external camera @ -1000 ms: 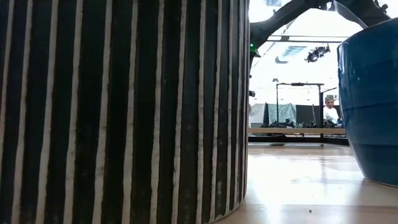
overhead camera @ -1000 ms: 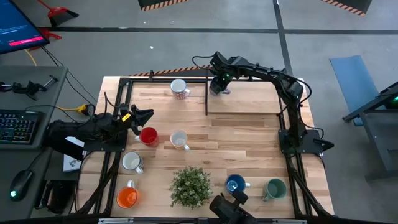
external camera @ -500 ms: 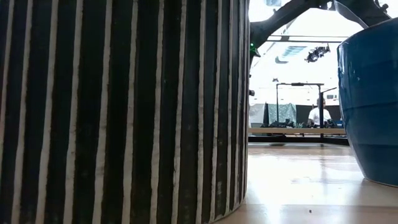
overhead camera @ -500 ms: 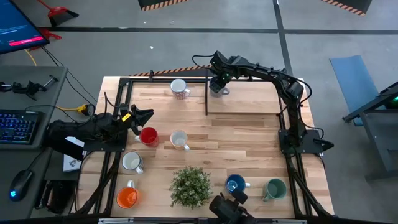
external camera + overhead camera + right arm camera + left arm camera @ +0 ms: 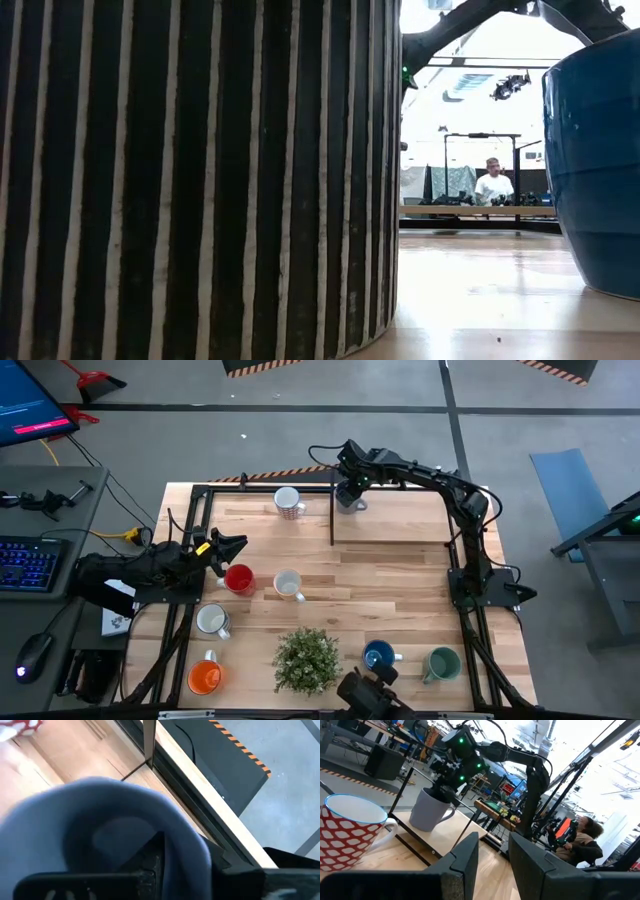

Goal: Place coffee mugs
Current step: Put the light blue mug on the shelf, then put the green mug on the shelf

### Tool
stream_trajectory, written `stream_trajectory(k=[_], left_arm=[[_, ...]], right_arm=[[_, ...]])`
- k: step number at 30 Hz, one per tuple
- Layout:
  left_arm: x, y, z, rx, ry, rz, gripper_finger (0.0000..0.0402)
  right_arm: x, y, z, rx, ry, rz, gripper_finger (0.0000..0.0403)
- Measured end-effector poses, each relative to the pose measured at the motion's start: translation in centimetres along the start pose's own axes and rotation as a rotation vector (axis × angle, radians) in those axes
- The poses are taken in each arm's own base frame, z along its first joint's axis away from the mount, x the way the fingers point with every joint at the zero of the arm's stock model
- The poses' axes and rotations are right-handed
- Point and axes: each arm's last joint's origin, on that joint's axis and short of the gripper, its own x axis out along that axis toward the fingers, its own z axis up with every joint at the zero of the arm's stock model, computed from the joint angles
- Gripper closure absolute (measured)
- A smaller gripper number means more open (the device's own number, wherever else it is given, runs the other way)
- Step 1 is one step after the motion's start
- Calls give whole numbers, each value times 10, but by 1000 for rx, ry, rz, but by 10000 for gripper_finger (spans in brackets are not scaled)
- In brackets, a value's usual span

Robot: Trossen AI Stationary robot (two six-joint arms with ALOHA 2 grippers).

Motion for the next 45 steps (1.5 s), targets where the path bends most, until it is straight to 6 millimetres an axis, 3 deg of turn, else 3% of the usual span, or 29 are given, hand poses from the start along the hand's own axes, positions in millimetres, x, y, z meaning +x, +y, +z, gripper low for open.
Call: stream_trajectory(k=[14, 23, 28, 33, 37, 41, 45], left_arm=[[0, 0, 0, 0, 0, 0, 304], [0, 0, 0, -2, 0, 0, 304], [0, 0, 0, -2, 0, 0, 304], [0, 0, 0, -1, 1, -3, 304], [0, 0, 0, -2, 1, -5, 304], [0, 0, 0, -8, 2, -5, 304], [0, 0, 0, -9, 2, -4, 304]], right_arm=[[-61, -6, 28, 22, -50, 48, 297], [-120, 28, 31, -72, -14, 288, 297], [-146, 56, 6, -225, 198, 355, 297], [-168, 88, -11, -324, 183, 481, 297], [-181, 114, -36, -388, 231, 515, 297], [-198, 127, -80, -451, 302, 523, 297], [-209, 132, -133, -374, 347, 489, 297]])
